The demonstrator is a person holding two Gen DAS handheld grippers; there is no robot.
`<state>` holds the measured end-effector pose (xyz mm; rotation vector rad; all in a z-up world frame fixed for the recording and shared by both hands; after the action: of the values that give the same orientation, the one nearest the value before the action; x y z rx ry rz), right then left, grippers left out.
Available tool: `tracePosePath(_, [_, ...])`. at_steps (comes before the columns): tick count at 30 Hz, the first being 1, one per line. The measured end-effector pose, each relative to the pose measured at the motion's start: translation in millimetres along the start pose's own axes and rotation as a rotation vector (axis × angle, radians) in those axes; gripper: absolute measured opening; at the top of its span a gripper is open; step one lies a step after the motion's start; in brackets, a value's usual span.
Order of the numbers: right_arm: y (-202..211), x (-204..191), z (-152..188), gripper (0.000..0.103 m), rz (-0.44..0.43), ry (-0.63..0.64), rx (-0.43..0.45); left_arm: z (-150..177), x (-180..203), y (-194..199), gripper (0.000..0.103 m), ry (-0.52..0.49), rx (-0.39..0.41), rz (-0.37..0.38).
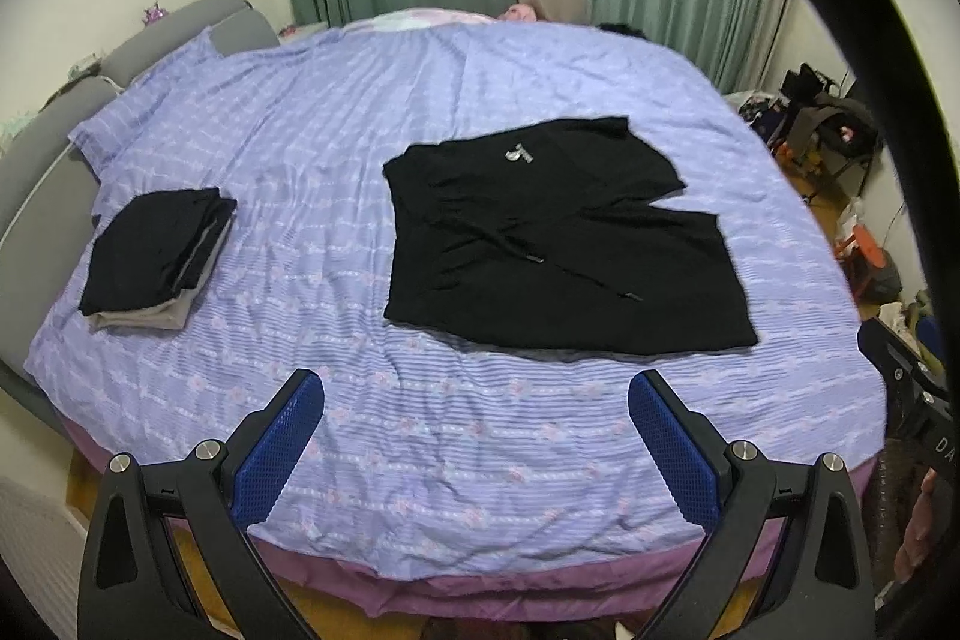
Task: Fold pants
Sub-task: 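Lower both tools onto the black pants and close on the waistband edge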
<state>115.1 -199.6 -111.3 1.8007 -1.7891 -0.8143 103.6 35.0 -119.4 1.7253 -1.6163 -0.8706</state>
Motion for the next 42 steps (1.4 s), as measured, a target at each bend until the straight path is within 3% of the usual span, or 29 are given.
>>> tracePosePath(11, [-151,-1,43,0.102,0.069,-0.167,-0.129,-6,-18,-157,0.103,0.033,-0.076,0.072])
tracePosePath(19, [-236,8,71,0.102,0.112,-0.27,-0.177,13,-36,-258,0.102,0.137,-0.182,0.115])
tracePosePath(28, [-291,39,94,0.098,0.132,-0.384,-0.178,24,-33,-326,0.097,0.215,-0.216,0.147])
tracePosePath(34, [-318,59,96,0.096,0.163,-0.433,-0.173,19,-27,-349,0.092,0.254,-0.214,0.196])
tracePosePath(37, [-329,66,92,0.096,0.185,-0.44,-0.169,11,-24,-359,0.081,0.249,-0.21,0.202])
tracePosePath(39, [-336,70,88,0.092,0.201,-0.437,-0.167,5,-21,-360,0.064,0.254,-0.209,0.213])
tracePosePath(40, [-337,71,86,0.082,0.208,-0.437,-0.168,2,-20,-358,0.057,0.256,-0.208,0.223])
tracePosePath(42, [-338,76,77,0.063,0.23,-0.444,-0.167,0,-21,-351,0.023,0.25,-0.206,0.205])
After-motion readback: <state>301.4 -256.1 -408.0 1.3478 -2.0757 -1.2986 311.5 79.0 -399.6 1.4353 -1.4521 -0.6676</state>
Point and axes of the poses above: each gripper's, at about its wrist camera, not at the fingertips, and y roughly against the way its jaws point, x to its right, z to its underside, the point moved 5 cm from there along -y, roughly the way its jaws point, and after that the axes turned 4 degrees about -y, right-handed, at the moved point
